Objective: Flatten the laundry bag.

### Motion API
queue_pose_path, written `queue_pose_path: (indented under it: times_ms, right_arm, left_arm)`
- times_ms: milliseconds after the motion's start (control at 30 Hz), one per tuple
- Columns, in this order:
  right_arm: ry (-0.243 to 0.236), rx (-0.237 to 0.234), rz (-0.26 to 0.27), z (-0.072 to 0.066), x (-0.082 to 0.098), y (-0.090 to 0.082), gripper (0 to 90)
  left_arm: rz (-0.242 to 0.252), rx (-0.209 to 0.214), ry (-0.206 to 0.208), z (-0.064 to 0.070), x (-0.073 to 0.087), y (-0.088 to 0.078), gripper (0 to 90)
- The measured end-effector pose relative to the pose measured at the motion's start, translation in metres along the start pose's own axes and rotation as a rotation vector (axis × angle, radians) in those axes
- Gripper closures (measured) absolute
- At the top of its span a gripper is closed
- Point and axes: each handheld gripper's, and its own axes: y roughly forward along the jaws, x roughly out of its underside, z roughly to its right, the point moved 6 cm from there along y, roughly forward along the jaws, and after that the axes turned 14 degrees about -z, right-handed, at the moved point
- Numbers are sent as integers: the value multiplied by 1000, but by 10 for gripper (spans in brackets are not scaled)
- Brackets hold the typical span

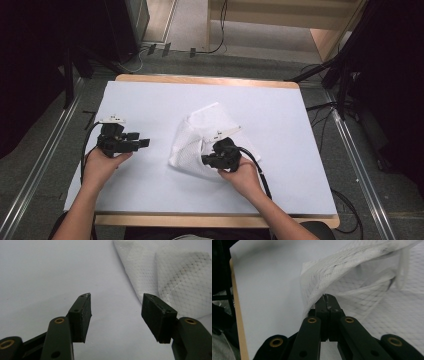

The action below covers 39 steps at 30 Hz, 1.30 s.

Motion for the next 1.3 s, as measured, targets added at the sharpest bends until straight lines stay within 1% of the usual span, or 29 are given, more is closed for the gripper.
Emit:
queue_pose_path:
  times_ms: [33, 167, 233, 300, 333, 367, 467, 600, 633, 733, 767, 800, 867, 933, 1000, 1067, 1167, 1200, 1233, 1300]
  right_arm:
    - [0, 0, 0, 0, 0, 0, 900]
    - [-18, -13, -24, -11, 5, 8, 900]
    - [-27, -17, -31, -15, 8, 10, 900]
    - [-24, -22, -40, -20, 13, 10, 900]
    - [-24, -22, -40, -20, 13, 10, 900]
    - [-29, -24, -41, -24, 16, 9, 900]
    - [-37, -33, -41, -30, 19, 10, 900]
    - [-52, -45, -59, -42, 25, 16, 900]
    - [-60, -48, -67, -46, 27, 18, 900]
    - [-64, -47, -69, -50, 30, 18, 900]
    - [-67, -45, -60, -53, 31, 15, 900]
    - [-67, -45, -60, -53, 31, 15, 900]
    - [-75, -33, -37, -55, 31, 6, 900]
    - [-75, -13, -11, -52, 30, -3, 900]
    - [-62, 17, 12, -44, 30, -13, 900]
    - [-37, 45, 23, -33, 32, -21, 899]
    - [2, 88, 30, -14, 34, -27, 898]
    - [27, 112, 35, 0, 36, -30, 899]
    - [27, 112, 35, 0, 36, -30, 899]
    - [58, 131, 36, 14, 37, -33, 899]
  left_arm:
    - [-1, -2, 4, 1, -1, 1, 421]
    - [-10, 15, 22, 8, -3, 5, 421]
    - [-16, 17, 42, 13, -5, 9, 421]
    - [-27, 22, 59, 17, -7, 12, 420]
    - [-30, 24, 66, 19, -8, 13, 420]
    - [-31, 26, 70, 21, -9, 14, 420]
    - [-31, 31, 84, 22, -12, 16, 421]
    - [-22, 29, 73, 19, -14, 15, 421]
    - [-17, 28, 64, 16, -15, 14, 421]
    - [-16, 30, 60, 15, -15, 13, 421]
    - [-15, 28, 59, 14, -16, 13, 421]
    - [-14, 28, 62, 14, -16, 13, 421]
    - [-16, 28, 64, 14, -17, 14, 421]
    - [-17, 27, 63, 15, -17, 15, 421]
    - [-20, 28, 73, 16, -18, 15, 421]
    - [-23, 26, 77, 16, -18, 15, 421]
    - [-17, 28, 72, 16, -18, 15, 422]
    - [-16, 29, 70, 16, -18, 15, 421]
    - [-15, 29, 69, 15, -18, 15, 421]
    - [-16, 28, 69, 15, -18, 15, 421]
